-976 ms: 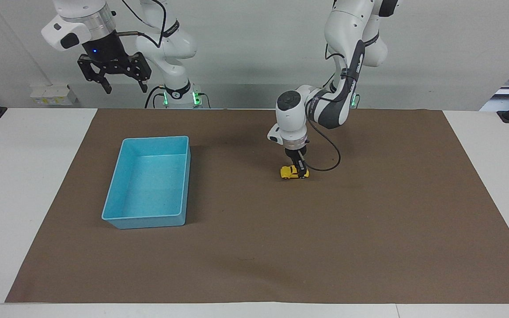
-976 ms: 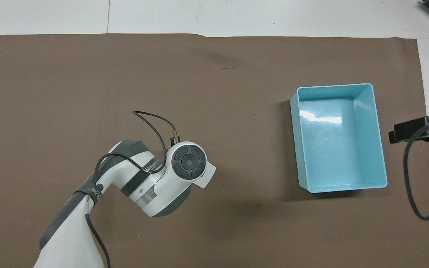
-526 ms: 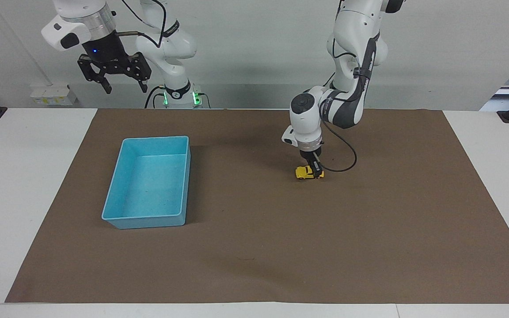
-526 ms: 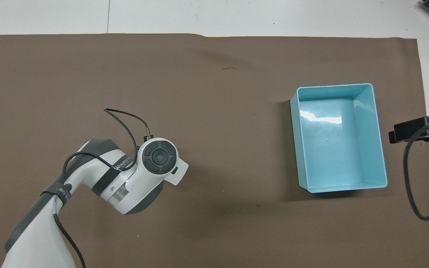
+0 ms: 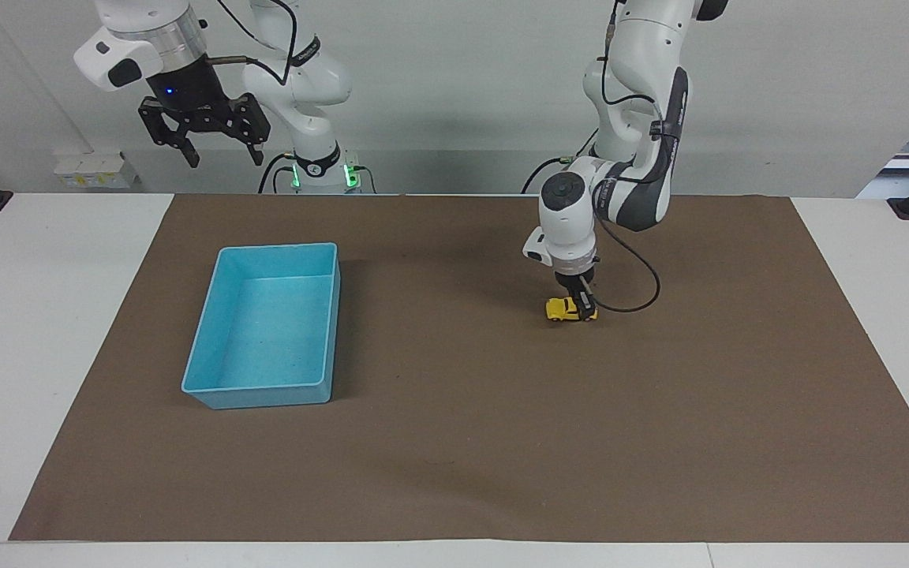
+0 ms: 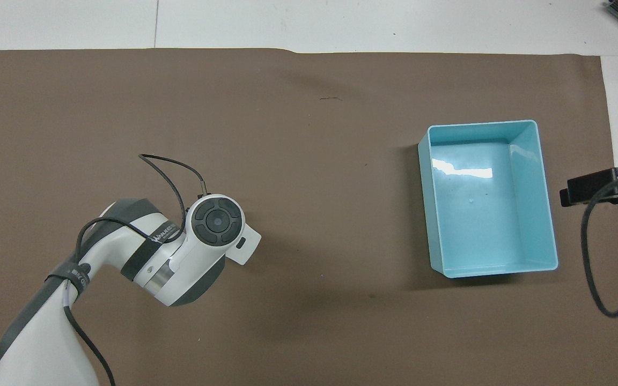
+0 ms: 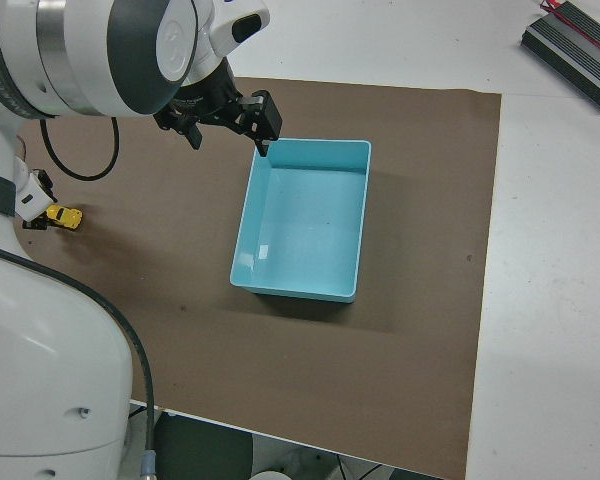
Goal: Wind up and store yellow beetle car
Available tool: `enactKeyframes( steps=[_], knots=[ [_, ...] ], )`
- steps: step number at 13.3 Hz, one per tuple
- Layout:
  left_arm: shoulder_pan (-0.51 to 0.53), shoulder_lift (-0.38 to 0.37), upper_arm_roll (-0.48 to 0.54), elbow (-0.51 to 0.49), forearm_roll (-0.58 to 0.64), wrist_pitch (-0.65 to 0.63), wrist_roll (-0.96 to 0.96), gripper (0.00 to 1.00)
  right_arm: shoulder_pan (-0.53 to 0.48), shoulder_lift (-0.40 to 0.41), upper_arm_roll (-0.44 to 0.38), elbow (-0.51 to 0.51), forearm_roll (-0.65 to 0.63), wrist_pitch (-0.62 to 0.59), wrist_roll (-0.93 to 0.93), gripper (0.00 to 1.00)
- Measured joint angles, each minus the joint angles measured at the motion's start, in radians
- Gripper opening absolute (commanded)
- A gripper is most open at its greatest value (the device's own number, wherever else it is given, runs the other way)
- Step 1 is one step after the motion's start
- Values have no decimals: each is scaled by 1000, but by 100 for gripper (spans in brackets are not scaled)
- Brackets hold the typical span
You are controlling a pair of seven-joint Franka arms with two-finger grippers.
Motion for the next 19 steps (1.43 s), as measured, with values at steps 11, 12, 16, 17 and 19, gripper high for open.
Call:
enactKeyframes(
  steps=[11, 12, 16, 17, 19],
  knots=[
    [185, -49, 11, 311, -261, -187, -175, 100, 0, 0, 0, 0, 0, 0, 0, 100],
    [217, -59, 12, 326, -295, -198, -220, 100, 0, 0, 0, 0, 0, 0, 0, 100],
    [275, -93, 12, 371, -371, -267, -490, 100, 0, 0, 0, 0, 0, 0, 0, 100],
    [275, -95, 10, 404, -372, -314, -580, 100, 0, 0, 0, 0, 0, 0, 0, 100],
    [276, -98, 20, 469, -372, -409, -677, 100, 0, 0, 0, 0, 0, 0, 0, 100]
  ],
)
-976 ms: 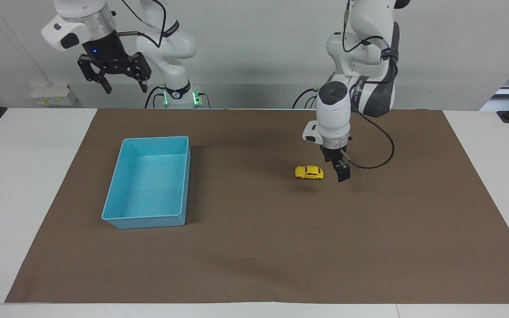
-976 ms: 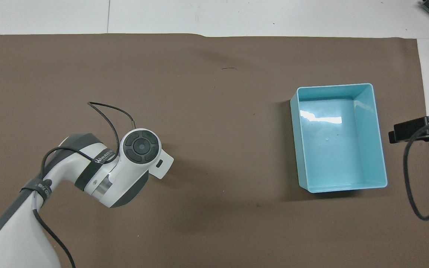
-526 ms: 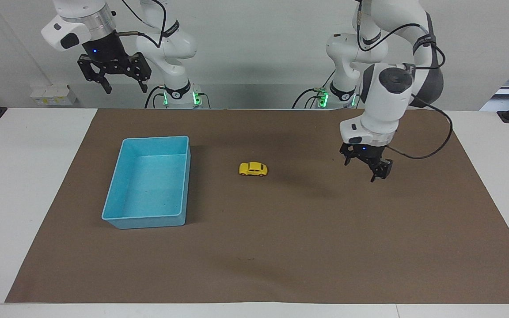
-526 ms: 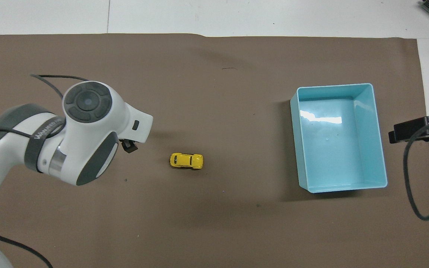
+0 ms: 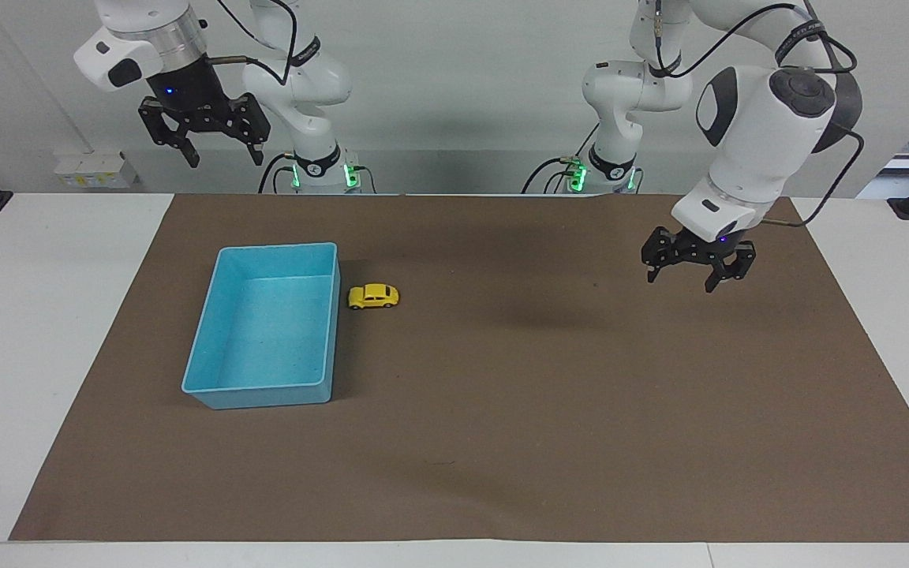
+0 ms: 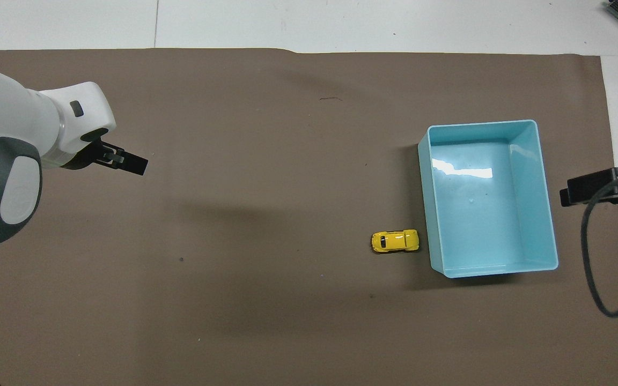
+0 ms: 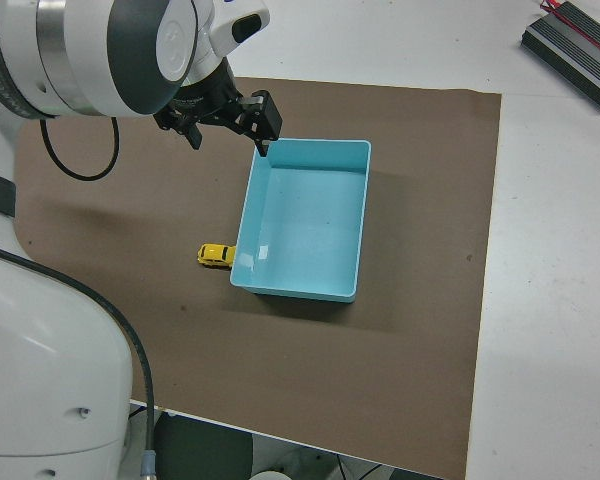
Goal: Wind up and store yellow beetle car
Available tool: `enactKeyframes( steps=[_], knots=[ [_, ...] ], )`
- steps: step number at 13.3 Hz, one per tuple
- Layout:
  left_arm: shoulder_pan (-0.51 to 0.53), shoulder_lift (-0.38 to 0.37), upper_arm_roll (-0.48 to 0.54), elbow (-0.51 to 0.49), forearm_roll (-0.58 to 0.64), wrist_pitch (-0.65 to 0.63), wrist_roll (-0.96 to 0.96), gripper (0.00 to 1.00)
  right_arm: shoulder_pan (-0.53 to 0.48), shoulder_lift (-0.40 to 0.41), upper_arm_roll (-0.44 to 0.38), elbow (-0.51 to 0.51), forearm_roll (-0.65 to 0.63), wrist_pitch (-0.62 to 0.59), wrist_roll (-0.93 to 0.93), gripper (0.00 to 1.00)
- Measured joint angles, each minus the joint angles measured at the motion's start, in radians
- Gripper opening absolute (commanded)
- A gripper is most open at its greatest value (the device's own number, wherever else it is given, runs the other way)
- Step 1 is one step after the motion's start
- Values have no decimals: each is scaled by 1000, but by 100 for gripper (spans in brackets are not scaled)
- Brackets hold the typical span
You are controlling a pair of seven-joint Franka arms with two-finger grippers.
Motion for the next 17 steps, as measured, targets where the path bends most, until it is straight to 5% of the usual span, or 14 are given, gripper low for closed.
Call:
enactKeyframes(
  steps=[10, 17],
  knots=[
    [104, -79, 26, 110, 0, -278, -2, 100, 0, 0, 1, 0, 0, 0, 0, 100],
    [126, -116, 25, 94, 0, -300, -2, 100, 0, -35, -1, 3, 0, -2, -3, 100]
  ],
)
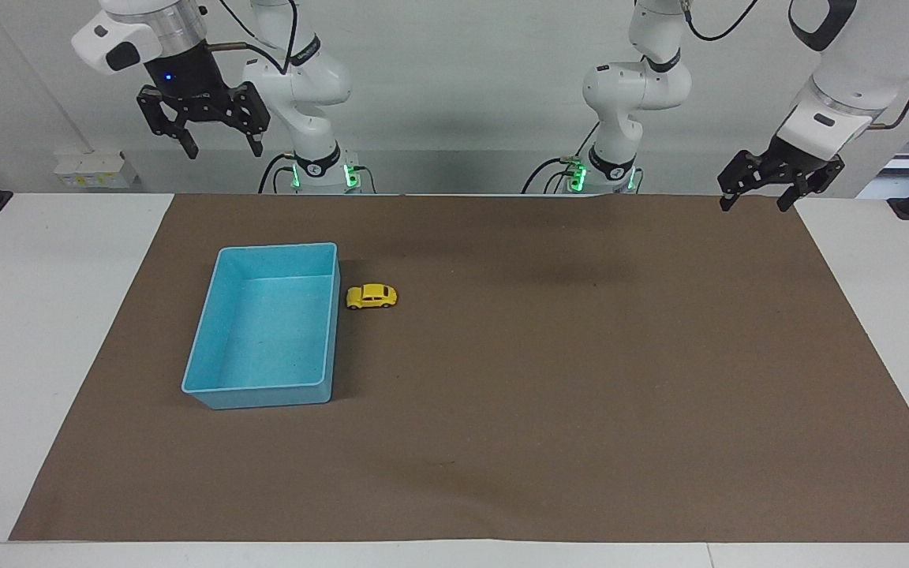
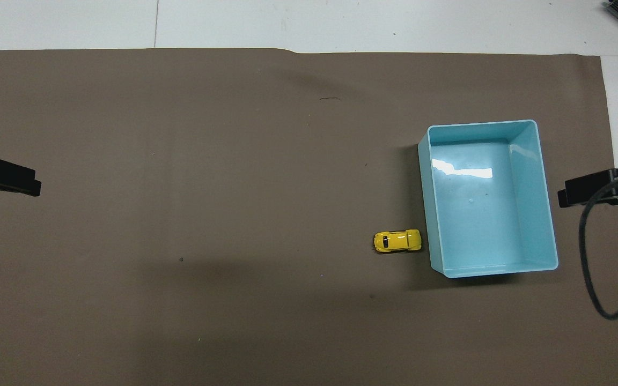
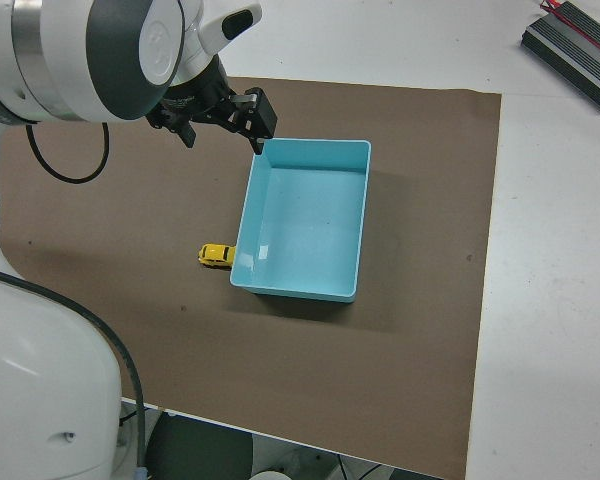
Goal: Wind up and store yellow beetle car
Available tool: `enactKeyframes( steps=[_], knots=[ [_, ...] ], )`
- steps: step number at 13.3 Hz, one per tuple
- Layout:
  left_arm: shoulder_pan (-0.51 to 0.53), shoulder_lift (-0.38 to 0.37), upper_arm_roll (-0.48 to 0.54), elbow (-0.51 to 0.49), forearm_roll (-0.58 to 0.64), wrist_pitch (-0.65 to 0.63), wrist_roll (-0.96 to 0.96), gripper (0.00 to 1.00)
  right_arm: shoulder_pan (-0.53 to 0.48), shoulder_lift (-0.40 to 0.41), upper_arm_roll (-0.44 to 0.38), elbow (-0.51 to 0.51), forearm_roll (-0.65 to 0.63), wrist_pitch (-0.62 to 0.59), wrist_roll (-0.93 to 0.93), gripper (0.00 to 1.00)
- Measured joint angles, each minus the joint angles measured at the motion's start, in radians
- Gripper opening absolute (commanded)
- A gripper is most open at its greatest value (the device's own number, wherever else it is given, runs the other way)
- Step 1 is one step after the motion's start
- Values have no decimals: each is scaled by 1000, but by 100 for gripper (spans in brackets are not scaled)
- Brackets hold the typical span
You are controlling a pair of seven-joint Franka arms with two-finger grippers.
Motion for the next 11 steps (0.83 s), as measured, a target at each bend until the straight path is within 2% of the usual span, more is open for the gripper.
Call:
enactKeyframes(
  steps=[2, 6, 9, 11],
  knots=[
    [0, 0, -1, 0, 0, 0, 0, 100, 0, -10, -2, 0, 0, 2, -53, 100],
    [0, 0, -1, -1, 0, 0, 0, 100, 17, -16, 10, -19, 9, 1, -410, 100],
    [0, 0, -1, -1, 0, 0, 0, 100, 96, -24, 28, -80, 24, 7, -562, 100],
    [0, 0, -1, -1, 0, 0, 0, 100, 142, -30, 33, -143, 24, 75, -700, 100]
  ],
)
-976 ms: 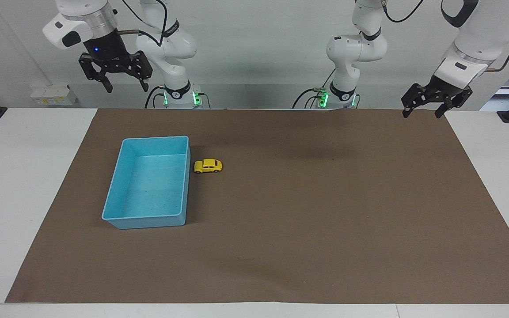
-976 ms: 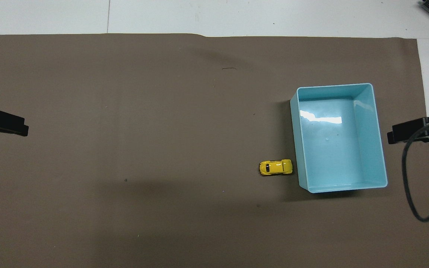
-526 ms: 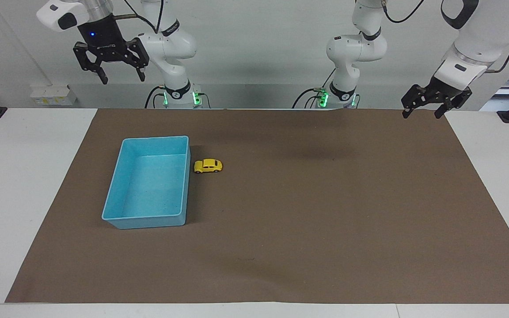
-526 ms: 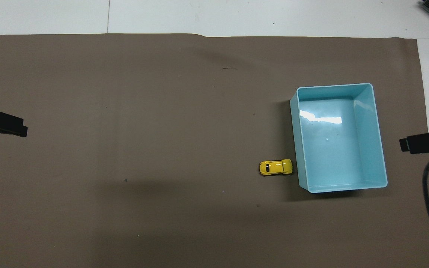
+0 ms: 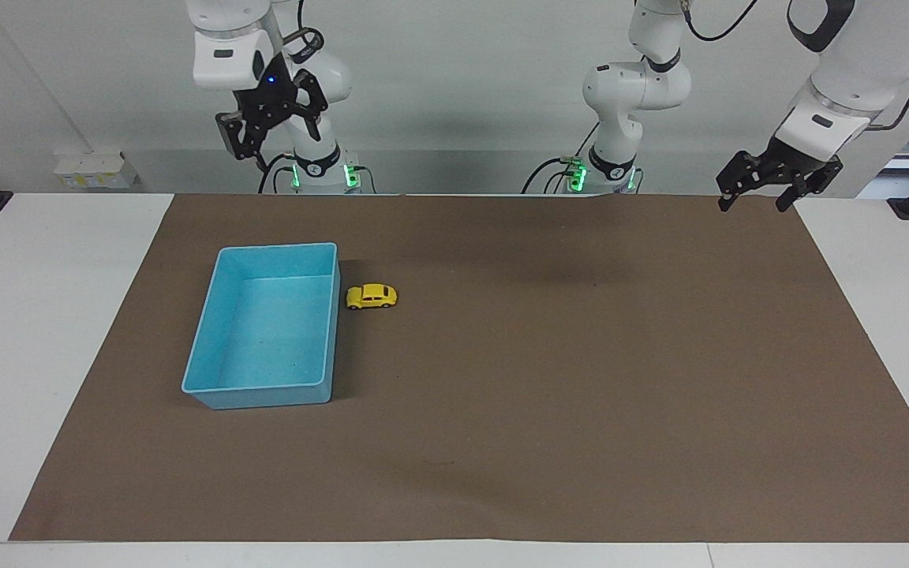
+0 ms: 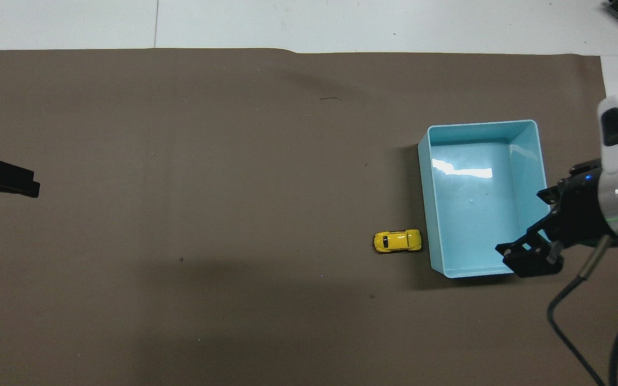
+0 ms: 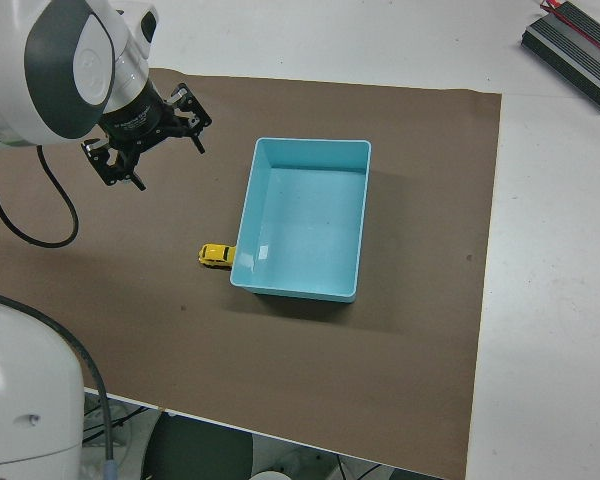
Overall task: Wind up and store yellow beetle car
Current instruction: 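Reach the right gripper down to the car beside the box, then grasp the yellow car with the right gripper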
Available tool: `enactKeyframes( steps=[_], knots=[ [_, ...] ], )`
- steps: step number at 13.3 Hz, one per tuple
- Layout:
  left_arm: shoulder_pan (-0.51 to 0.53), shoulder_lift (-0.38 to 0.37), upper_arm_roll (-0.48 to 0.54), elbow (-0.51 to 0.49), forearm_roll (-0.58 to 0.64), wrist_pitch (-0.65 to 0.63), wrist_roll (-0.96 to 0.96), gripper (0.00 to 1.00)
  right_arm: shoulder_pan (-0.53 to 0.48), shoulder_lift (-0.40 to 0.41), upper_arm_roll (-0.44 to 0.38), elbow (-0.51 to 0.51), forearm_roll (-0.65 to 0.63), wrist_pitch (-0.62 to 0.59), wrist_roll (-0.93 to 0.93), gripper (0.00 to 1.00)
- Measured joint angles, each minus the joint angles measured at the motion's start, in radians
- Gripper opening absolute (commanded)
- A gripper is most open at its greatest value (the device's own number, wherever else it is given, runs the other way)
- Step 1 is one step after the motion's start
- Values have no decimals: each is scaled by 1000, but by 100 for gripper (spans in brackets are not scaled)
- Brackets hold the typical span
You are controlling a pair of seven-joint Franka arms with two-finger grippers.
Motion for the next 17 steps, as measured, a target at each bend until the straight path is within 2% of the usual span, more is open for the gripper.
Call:
enactKeyframes(
  steps=[4, 7, 10, 13, 17],
  knots=[
    [0, 0, 0, 0, 0, 0, 0, 100, 20, 0, 0, -114, 0, 129, -276, 100],
    [0, 0, 0, 0, 0, 0, 0, 100, 45, 3, -1, -241, 0, 261, -422, 100],
    [0, 0, 0, 0, 0, 0, 0, 100, 116, 24, 1, -355, -6, 397, -435, 100],
    [0, 0, 0, 0, 0, 0, 0, 100, 160, 71, 1, -416, -18, 510, -437, 100],
    [0, 0, 0, 0, 0, 0, 0, 100, 163, 88, 0, -458, -35, 554, -450, 100]
  ],
)
